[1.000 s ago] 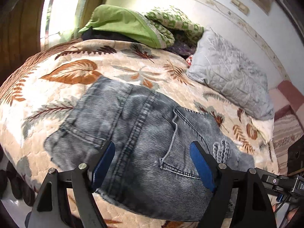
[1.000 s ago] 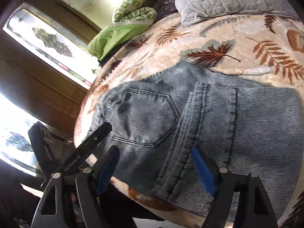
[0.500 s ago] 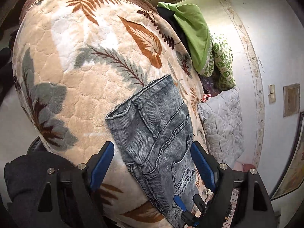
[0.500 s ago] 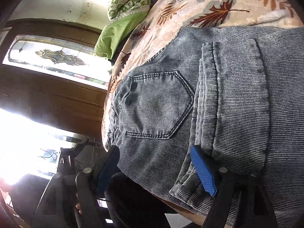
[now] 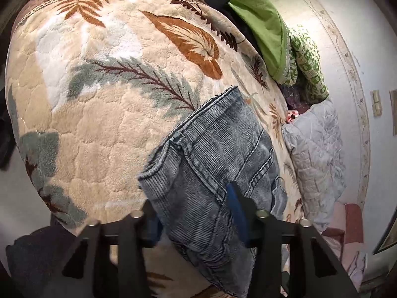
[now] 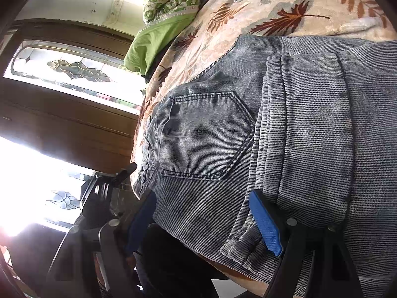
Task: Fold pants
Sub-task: 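Grasp the waistband end with the left tool and lift it up, then fold the waistband end over the hems and lower it with the left tool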
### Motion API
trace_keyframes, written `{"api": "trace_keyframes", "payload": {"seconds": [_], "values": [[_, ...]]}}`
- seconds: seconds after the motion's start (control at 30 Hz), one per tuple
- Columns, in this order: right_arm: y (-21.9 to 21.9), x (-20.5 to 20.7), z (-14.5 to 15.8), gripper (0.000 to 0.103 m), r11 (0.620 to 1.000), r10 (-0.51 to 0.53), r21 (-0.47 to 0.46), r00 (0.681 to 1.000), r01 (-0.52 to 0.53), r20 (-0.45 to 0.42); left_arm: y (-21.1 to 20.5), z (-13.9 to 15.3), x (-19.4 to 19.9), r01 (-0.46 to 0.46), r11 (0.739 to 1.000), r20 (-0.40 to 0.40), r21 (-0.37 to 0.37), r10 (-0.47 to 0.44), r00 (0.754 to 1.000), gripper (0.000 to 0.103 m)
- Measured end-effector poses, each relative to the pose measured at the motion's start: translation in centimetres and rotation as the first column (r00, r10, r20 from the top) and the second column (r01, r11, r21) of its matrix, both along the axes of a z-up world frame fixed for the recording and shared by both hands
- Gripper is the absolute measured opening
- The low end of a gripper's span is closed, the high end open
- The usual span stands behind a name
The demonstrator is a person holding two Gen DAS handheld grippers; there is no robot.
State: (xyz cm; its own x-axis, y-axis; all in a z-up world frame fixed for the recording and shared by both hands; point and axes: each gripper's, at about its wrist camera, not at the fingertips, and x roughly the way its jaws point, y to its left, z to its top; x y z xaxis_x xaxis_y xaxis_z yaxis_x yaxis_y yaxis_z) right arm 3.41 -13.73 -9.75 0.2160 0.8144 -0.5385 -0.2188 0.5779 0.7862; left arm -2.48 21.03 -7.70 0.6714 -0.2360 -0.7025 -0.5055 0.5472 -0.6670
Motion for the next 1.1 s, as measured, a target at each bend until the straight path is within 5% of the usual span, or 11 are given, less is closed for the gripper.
{"api": "trace_keyframes", "payload": {"seconds": [0.07,0.23,0.4,0.53,0.73,0.97,1.03,1.1], "values": [[0.9,0.0,0.4,0.08,0.999,0.01,-0.053,1.0,-0.009,0.018,-0.5,0.4,0.1,0.022,0.999,0.012,0.05,-0.023,1.0,0.015],[2.3,-0.4,1.0,0.08,0.989,0.025,-0.147,0.998,-0.015,0.065,-3.0,4.2,0.3,0.075,0.967,0.06,0.245,-0.092,0.994,0.013],[-0.8,-1.0,2.5,0.08,0.995,-0.05,-0.08,0.994,0.058,0.1,-8.0,9.8,0.5,0.141,0.878,0.137,0.458,-0.227,0.964,0.013],[-6.8,-2.5,4.3,0.08,0.981,-0.183,-0.042,0.97,0.192,0.161,-14.3,13.7,0.4,0.208,0.762,0.175,0.613,-0.388,0.905,0.013],[-16.9,-5.4,5.2,0.08,0.919,-0.39,0.017,0.9,0.395,0.197,-25.7,15.3,-0.5,0.323,0.563,0.13,0.761,-0.619,0.774,0.013],[-24.0,-8.3,3.3,0.08,0.846,-0.532,0.071,0.833,0.528,0.151,-36.2,9.4,-1.0,0.518,0.379,-0.057,0.767,-0.764,0.643,0.012],[-24.9,-8.7,2.3,0.08,0.84,-0.542,0.072,0.83,0.538,0.128,-38.9,5.7,-0.4,0.621,0.258,-0.21,0.74,-0.788,0.578,0.013],[-25.2,-8.9,1.4,0.08,0.838,-0.546,0.075,0.832,0.541,0.102,-39.8,3.3,-0.3,0.673,0.206,-0.282,0.71,-0.793,0.541,0.015]]}}
